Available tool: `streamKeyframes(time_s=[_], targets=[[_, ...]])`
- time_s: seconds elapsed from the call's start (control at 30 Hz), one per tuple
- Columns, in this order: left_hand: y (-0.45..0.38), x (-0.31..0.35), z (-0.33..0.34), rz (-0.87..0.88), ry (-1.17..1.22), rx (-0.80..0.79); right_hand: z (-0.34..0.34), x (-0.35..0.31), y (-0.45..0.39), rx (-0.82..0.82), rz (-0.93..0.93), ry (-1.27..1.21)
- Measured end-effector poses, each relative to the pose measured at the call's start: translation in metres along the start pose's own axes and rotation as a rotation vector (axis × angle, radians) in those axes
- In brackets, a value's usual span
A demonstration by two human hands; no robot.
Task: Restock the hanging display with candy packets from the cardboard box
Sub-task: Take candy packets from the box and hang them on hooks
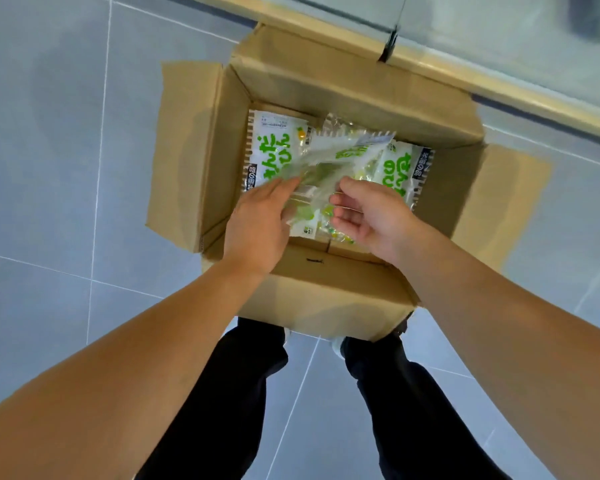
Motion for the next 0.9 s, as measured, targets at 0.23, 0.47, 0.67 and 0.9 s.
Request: streamKeyframes(time_s=[0.23,0.47,0.67,0.9], targets=[[0.048,-0.013,-0.058,-0.727,0.747,-0.019,-0.030,-0.026,0.082,0.089,-0.087,0.205],[0.100,0.055,-0.115,-0.939,1.331,-0.168,-0.035,-0.036,0.170,0.228,-0.165,0.205],[0.134,0.123,-0.164,-0.991,1.400,-0.240,-0.020,-0.059,0.262,-0.029,-0.176,-0.232],[0.150,0.172,-0.234,-0.854,1.184,-0.160,-0.075,-0.114,0.360,0.109,-0.434,-0.146]])
Point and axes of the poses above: each hand's wrist, its own y-axis away from the middle knuckle, its own z-axis out of the palm, x = y × z, the point moved 10 cm from there along -y, towards the middle knuckle, and after that the axes turned 8 degrees about x, right-handed, at the moved point
